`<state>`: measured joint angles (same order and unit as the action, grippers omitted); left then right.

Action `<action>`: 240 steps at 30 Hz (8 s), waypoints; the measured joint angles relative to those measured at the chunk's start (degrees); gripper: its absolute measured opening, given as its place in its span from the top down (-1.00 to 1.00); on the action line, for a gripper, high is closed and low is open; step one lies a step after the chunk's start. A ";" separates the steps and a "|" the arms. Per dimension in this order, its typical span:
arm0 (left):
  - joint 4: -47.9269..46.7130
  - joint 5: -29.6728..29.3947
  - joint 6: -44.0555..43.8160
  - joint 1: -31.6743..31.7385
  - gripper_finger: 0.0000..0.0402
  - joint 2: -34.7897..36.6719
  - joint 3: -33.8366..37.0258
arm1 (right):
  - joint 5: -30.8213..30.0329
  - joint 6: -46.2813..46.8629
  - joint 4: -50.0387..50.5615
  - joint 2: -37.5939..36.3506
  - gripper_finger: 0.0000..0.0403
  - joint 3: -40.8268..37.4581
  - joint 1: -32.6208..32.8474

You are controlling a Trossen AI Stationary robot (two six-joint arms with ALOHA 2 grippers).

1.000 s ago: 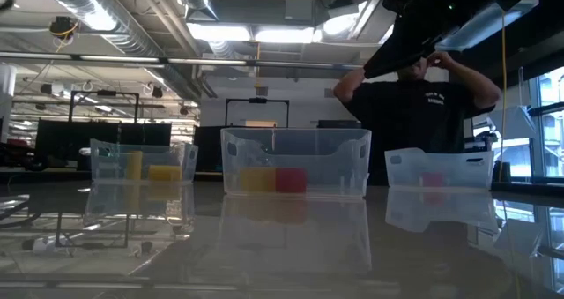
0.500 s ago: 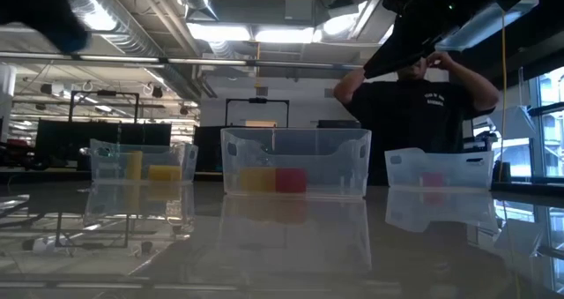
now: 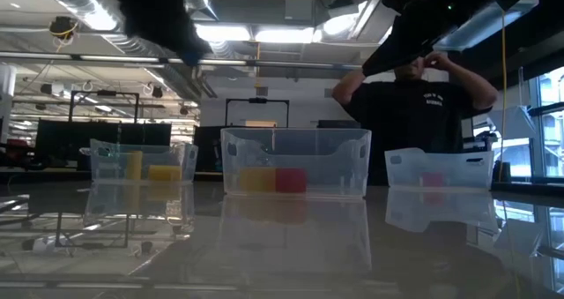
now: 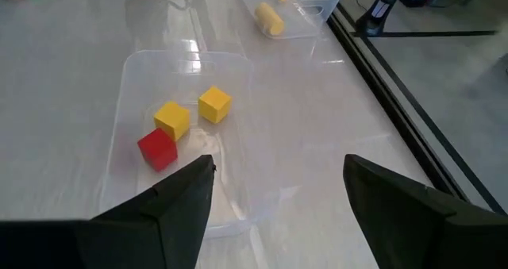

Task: Sort blocks by size
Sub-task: Put the blue square block into the bottom transparent bin, then put the green square block into the bottom transparent bin

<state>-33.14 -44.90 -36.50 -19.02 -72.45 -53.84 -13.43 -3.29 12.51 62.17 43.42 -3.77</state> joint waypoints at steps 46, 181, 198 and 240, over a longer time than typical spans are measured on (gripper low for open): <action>21.74 18.13 18.02 14.23 -0.12 -13.13 0.04 | 2.97 2.84 0.98 0.00 -0.39 0.02 0.02; -23.01 55.49 -49.76 -46.63 0.37 -16.25 0.37 | 2.99 1.46 2.20 -0.02 -0.39 0.00 0.01; -30.54 26.66 -61.25 -45.82 0.38 1.72 0.31 | 2.99 1.49 2.32 -0.02 -0.39 0.02 0.02; 64.49 14.96 27.01 14.93 0.35 -8.14 23.04 | 2.58 3.20 0.88 0.00 -0.39 0.02 0.02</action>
<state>31.35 -29.95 -9.50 -4.09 -80.58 -30.81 -10.85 -0.09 13.39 62.17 43.44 -3.75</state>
